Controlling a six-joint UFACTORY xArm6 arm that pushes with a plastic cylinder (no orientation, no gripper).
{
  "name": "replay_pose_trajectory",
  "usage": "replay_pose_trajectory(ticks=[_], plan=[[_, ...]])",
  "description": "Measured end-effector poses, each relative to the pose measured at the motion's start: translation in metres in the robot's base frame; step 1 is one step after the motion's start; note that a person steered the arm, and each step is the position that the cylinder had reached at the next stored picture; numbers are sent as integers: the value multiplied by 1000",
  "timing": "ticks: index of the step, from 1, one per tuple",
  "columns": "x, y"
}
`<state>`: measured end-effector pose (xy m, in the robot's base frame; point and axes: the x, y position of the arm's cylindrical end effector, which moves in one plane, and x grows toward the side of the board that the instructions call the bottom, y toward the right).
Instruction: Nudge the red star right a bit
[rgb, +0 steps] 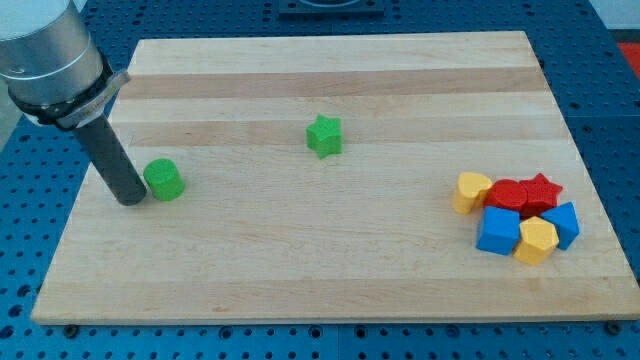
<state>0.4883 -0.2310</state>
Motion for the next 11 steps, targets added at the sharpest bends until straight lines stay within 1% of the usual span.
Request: replay_pose_trajectory(ticks=[1,2,3,4,9,11], plan=[[5,9],[-21,13],[-38,31],[-39,54],[-109,129],[-126,171]])
